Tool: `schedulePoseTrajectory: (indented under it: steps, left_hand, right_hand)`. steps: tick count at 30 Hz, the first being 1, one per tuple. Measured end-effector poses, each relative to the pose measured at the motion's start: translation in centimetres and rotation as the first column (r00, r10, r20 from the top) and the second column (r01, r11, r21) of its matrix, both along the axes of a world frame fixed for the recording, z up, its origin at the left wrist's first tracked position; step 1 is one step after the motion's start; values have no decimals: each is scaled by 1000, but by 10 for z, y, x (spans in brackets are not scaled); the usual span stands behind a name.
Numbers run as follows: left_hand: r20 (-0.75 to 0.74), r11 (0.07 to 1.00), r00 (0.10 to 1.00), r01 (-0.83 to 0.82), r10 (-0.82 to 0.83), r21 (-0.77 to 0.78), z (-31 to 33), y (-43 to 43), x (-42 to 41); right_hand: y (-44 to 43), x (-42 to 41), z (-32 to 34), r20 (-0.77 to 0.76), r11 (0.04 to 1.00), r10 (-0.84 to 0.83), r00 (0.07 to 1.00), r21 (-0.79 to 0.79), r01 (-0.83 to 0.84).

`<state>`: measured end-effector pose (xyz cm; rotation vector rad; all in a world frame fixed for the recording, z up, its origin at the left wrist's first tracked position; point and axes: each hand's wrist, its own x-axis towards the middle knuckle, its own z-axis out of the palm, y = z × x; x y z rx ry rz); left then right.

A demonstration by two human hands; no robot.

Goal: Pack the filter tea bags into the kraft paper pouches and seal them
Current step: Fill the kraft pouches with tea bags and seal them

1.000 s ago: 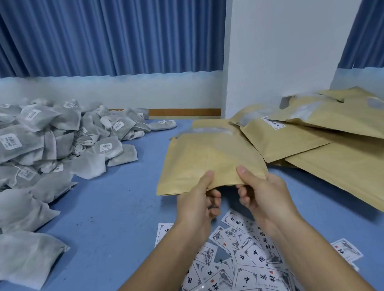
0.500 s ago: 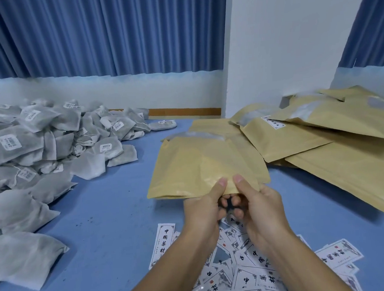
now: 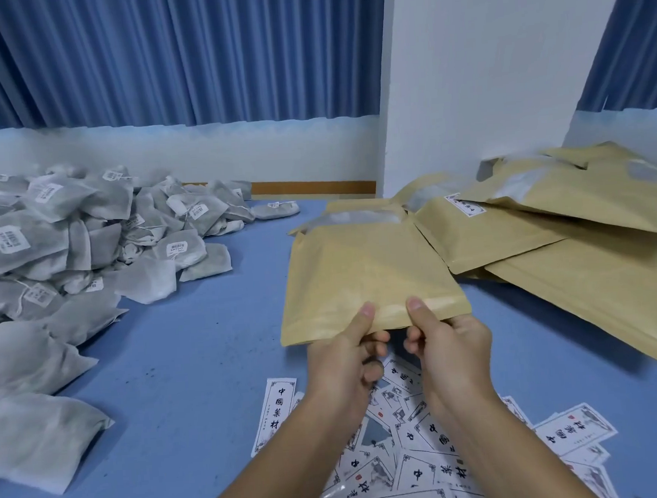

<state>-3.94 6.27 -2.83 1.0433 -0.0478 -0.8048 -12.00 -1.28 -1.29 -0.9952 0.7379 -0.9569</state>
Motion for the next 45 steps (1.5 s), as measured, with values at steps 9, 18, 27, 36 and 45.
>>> schedulePoseTrajectory:
  steps: [9,18,27,36,45]
  left_hand:
    - [-19,989,991,-132,131,-66,-3,7,12]
    - [168,991,977,-132,131,-3,-7,9,16]
    - [109,997,992,-66,63,28,-7,7,1]
    - [-126,979,988,-110,89,-173,-6,4,-13]
    - [26,987,988,-151,152,-54,1,9,-9]
  right_hand:
    - [-7,-3,2,56,999,4,998,43,-7]
    - [-11,-6,7,26,985,138,990,105,-140]
    - [-4,-1,5,-6,959,247,969,146,-244]
    - [13,3,4,38,953,238,971,184,-241]
    - [10,2,3,44,969,204,978,137,-208]
